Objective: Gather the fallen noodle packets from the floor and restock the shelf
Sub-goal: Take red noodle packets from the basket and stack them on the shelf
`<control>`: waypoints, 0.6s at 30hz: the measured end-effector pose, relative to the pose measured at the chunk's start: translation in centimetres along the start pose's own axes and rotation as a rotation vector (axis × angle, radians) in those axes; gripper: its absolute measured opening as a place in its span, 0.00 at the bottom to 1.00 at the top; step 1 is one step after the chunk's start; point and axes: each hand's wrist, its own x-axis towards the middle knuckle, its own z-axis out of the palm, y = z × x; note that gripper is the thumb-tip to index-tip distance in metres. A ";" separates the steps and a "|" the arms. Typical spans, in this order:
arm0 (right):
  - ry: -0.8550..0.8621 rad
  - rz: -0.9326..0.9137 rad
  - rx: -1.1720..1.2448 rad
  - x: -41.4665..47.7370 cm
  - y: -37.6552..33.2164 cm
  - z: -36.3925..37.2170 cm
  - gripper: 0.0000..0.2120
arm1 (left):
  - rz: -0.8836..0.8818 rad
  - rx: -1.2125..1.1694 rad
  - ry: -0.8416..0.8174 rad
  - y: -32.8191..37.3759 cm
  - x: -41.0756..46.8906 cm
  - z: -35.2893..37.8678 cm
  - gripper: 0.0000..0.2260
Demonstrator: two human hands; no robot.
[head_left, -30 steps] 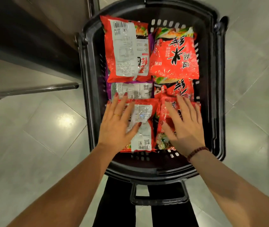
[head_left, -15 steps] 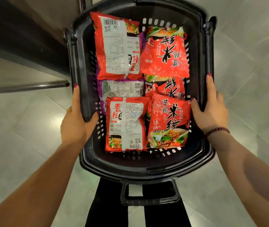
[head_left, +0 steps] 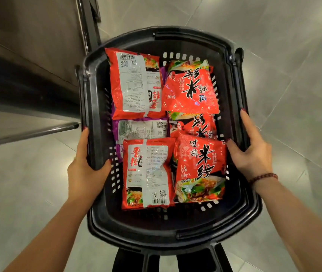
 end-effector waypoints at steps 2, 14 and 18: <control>0.016 0.010 0.026 -0.9 0.0 -1.5 0.36 | 0.007 0.009 -0.012 1.4 -0.7 -0.4 0.40; 0.098 0.045 0.022 3.9 -7.9 -15.7 0.35 | 0.114 -0.013 0.010 17.5 0.5 -3.5 0.40; 0.125 0.015 0.015 7.7 -12.1 -18.4 0.35 | 0.163 -0.038 0.074 21.7 4.3 -5.0 0.40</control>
